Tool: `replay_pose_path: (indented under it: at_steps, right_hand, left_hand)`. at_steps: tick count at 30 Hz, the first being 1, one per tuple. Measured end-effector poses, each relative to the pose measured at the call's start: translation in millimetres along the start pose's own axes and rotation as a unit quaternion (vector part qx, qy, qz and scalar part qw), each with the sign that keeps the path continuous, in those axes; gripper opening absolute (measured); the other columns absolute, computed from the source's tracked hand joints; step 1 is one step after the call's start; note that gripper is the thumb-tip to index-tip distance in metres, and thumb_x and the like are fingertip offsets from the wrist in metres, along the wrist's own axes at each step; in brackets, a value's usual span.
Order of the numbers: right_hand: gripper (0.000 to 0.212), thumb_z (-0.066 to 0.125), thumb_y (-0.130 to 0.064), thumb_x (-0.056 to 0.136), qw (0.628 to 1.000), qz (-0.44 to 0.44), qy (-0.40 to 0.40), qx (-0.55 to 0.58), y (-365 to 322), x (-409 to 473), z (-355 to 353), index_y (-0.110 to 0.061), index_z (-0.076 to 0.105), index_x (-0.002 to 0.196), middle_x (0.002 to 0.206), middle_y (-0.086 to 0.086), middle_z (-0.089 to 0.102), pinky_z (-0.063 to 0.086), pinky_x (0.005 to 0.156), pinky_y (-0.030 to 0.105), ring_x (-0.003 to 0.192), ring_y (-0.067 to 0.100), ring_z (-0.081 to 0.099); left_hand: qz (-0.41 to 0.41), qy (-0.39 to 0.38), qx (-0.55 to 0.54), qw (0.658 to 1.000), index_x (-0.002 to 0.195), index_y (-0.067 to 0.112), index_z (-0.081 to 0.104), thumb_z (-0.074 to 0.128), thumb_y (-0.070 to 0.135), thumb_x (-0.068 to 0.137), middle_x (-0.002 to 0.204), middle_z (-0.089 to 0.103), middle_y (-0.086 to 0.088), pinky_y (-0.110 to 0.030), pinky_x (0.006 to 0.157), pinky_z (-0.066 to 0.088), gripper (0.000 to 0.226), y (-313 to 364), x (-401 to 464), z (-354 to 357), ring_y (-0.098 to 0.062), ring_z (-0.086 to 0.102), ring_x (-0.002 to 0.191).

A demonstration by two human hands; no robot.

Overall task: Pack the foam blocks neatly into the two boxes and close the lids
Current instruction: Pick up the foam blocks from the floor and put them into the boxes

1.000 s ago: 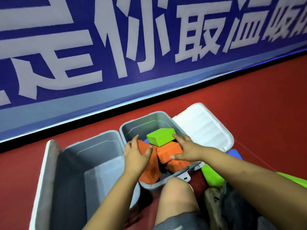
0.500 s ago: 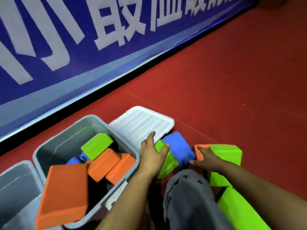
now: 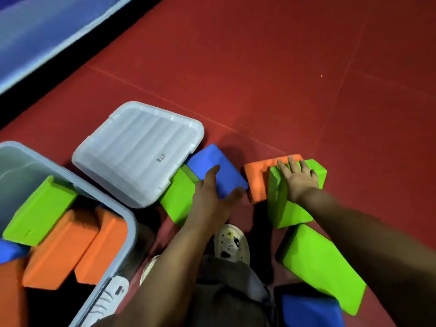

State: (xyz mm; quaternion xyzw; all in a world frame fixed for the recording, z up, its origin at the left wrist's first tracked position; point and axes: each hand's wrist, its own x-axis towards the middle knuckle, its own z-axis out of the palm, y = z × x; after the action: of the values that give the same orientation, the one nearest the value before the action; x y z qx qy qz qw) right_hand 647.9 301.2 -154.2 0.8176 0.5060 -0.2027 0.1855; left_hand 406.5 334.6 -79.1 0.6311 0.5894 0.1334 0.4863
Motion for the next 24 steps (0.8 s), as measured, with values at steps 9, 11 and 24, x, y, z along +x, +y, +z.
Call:
replay_pose_path:
  at_steps: [9, 11, 24]
  right_hand:
    - [0.066, 0.060, -0.017, 0.081, 0.993, -0.064, 0.023, -0.096, -9, 12, 5, -0.019, 0.032, 0.140, 0.135, 0.011, 0.029, 0.029, 0.105, 0.049, 0.125, 0.031, 0.033]
    - [0.076, 0.072, -0.020, 0.070, 0.991, -0.089, 0.002, -0.103, -12, 4, -1, -0.022, 0.035, 0.136, 0.136, 0.012, 0.027, 0.025, 0.107, 0.053, 0.128, 0.032, 0.030]
    - [0.097, 0.084, -0.039, 0.053, 0.834, -0.340, 0.216, 0.377, 5, -69, -41, -0.015, 0.043, 0.138, 0.138, 0.002, 0.040, 0.023, 0.109, 0.013, 0.128, 0.003, 0.032]
  left_hand:
    - [0.043, -0.082, 0.044, 0.995, 0.149, 0.026, 0.024, 0.079, 0.032, 0.073, 0.143, 0.034, -0.011, -0.028, 0.103, 0.035, 0.094, 5, 13, 20, -0.022, 0.039, 0.129]
    - [0.047, -0.103, 0.063, 0.992, 0.149, 0.030, 0.021, 0.081, 0.031, 0.070, 0.145, 0.030, -0.009, -0.037, 0.109, 0.034, 0.099, 6, 10, 22, -0.024, 0.035, 0.134]
    - [0.136, -0.061, 0.146, 0.978, 0.132, 0.036, 0.038, 0.083, 0.055, 0.051, 0.122, 0.056, 0.008, -0.041, 0.088, 0.051, 0.094, 10, 9, 32, -0.014, 0.057, 0.111]
